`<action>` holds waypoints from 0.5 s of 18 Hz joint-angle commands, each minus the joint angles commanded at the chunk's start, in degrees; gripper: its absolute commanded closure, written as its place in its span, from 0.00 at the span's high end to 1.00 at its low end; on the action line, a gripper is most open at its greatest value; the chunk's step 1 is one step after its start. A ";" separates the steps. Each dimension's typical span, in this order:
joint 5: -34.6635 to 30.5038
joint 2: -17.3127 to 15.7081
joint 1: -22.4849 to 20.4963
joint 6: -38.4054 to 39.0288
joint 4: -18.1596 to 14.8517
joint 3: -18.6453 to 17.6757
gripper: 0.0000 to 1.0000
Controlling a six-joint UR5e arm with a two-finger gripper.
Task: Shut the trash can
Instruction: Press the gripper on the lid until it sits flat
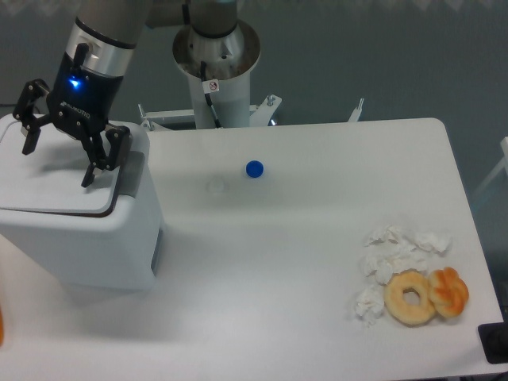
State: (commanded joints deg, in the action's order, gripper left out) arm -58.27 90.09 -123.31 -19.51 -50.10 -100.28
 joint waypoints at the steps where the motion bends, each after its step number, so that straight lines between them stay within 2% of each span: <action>1: 0.00 0.00 0.00 0.00 -0.17 -0.09 1.00; 3: 0.00 -0.17 -0.09 -0.09 -1.92 -0.35 1.00; 9: 0.00 -1.23 -0.18 -0.09 -2.37 -1.32 1.00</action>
State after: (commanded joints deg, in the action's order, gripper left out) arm -58.27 88.86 -123.49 -19.60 -52.47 -101.60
